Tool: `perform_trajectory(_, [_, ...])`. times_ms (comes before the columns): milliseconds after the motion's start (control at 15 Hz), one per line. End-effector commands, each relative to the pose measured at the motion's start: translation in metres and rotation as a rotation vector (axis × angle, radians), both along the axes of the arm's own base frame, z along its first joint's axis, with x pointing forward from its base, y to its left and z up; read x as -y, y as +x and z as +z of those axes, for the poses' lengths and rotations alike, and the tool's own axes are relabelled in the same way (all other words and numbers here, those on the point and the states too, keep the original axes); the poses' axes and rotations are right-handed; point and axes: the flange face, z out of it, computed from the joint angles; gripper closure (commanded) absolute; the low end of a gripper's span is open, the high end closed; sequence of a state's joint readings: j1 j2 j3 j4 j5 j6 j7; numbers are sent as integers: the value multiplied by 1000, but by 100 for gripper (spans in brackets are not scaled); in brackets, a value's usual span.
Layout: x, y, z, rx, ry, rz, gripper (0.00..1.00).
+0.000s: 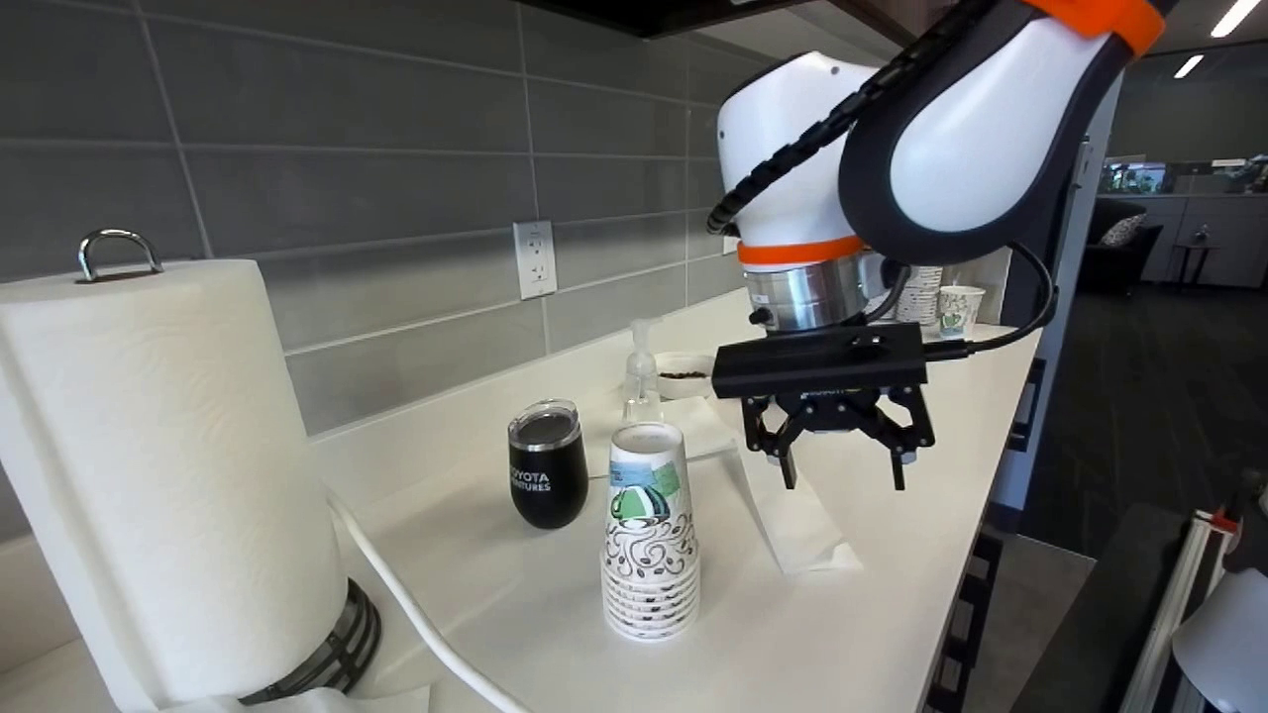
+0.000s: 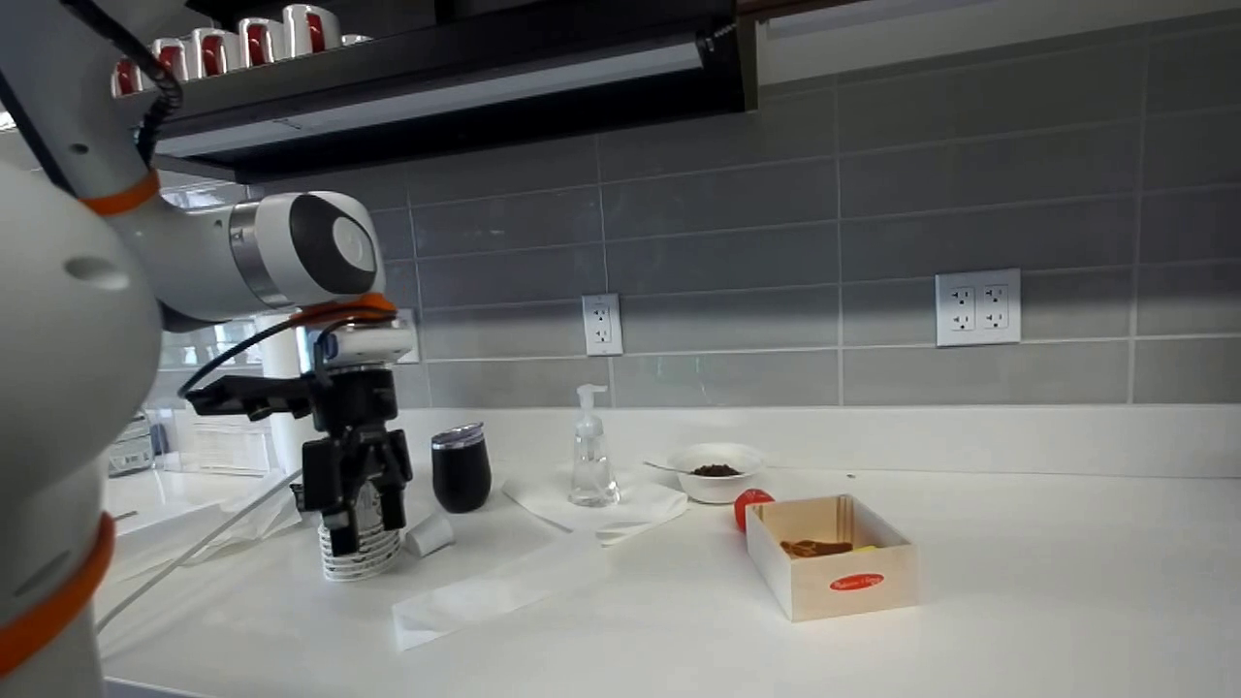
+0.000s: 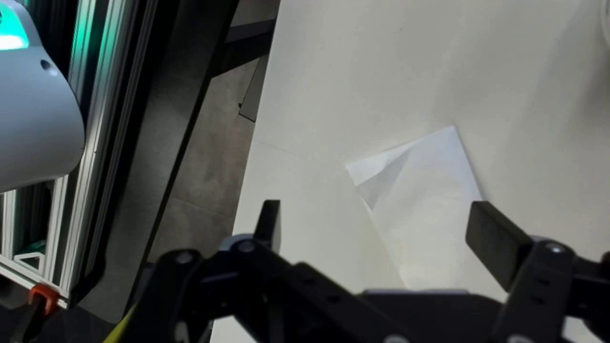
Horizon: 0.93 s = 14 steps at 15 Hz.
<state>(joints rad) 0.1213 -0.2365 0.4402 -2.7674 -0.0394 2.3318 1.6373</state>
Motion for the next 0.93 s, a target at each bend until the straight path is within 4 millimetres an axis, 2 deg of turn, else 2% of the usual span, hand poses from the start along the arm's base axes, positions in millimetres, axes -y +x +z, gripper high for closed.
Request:
perform_trajectory(0, [-4,-6,-21,-4,-59,-49,0])
perform_trajectory(467, [-3,-14,-53,-31,-113,-102,0])
perform_trajectory(867, [4,-8,-70,5,-125,-138,0])
